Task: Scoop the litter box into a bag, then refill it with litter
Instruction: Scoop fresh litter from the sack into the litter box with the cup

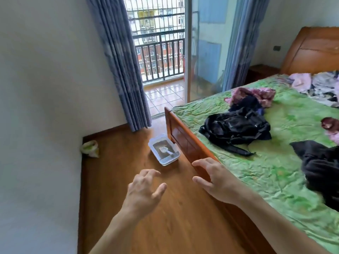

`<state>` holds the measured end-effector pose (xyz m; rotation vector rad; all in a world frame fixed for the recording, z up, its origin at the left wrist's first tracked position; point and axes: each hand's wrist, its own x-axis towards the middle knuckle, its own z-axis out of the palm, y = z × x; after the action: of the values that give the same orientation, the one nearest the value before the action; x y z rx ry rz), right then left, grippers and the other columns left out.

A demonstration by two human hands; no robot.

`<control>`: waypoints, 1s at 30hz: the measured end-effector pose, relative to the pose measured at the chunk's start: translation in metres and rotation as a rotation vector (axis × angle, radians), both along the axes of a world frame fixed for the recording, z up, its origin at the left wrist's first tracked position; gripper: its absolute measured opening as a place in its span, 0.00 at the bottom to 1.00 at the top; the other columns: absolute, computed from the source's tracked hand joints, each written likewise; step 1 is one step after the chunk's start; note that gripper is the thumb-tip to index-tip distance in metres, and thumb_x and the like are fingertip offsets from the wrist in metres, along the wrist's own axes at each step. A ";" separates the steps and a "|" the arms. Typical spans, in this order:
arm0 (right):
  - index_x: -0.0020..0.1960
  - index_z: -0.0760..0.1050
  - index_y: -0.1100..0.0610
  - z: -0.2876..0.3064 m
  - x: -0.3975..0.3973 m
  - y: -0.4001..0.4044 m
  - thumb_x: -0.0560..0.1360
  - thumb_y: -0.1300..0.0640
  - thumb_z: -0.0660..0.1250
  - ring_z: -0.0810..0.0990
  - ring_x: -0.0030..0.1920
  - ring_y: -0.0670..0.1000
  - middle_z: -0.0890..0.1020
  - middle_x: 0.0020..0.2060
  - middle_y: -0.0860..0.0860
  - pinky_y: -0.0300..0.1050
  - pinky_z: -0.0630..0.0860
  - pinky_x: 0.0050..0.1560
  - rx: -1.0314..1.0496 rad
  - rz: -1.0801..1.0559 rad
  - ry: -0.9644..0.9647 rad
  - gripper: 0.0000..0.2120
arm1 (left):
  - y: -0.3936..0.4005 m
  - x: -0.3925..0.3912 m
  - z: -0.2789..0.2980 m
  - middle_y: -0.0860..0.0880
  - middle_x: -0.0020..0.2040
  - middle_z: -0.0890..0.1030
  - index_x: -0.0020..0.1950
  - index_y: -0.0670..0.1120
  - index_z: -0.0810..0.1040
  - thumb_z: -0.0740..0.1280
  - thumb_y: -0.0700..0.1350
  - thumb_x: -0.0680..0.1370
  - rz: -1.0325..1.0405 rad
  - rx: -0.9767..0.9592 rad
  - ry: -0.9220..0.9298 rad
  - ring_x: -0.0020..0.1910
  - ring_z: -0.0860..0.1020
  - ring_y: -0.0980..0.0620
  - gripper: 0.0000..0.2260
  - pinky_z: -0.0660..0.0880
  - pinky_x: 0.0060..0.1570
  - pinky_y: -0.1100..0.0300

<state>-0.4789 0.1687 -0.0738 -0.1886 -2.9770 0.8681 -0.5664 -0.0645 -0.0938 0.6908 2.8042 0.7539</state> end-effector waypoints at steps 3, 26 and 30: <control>0.70 0.66 0.44 -0.001 -0.055 -0.007 0.77 0.42 0.64 0.70 0.63 0.43 0.71 0.66 0.43 0.35 0.67 0.62 0.017 0.076 -0.026 0.23 | -0.020 -0.037 -0.009 0.56 0.68 0.73 0.66 0.55 0.75 0.66 0.59 0.79 0.099 0.028 -0.015 0.66 0.72 0.55 0.17 0.72 0.66 0.52; 0.69 0.66 0.42 -0.046 -0.484 -0.130 0.76 0.41 0.64 0.71 0.65 0.48 0.71 0.66 0.43 0.48 0.71 0.64 0.002 0.207 -0.111 0.22 | -0.158 -0.413 -0.055 0.55 0.67 0.74 0.65 0.56 0.74 0.66 0.58 0.79 0.308 0.067 -0.163 0.62 0.74 0.55 0.15 0.77 0.61 0.52; 0.67 0.67 0.42 -0.062 -0.570 -0.124 0.77 0.43 0.64 0.73 0.61 0.47 0.73 0.64 0.44 0.41 0.70 0.58 -0.037 0.229 -0.086 0.19 | -0.152 -0.497 -0.060 0.55 0.68 0.73 0.65 0.55 0.74 0.66 0.58 0.79 0.344 -0.012 -0.145 0.64 0.73 0.55 0.15 0.75 0.61 0.54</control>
<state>-1.0489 0.0451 -0.1357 0.1211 -3.1085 0.9591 -1.0631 -0.2169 -0.1533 0.1418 2.8203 0.8017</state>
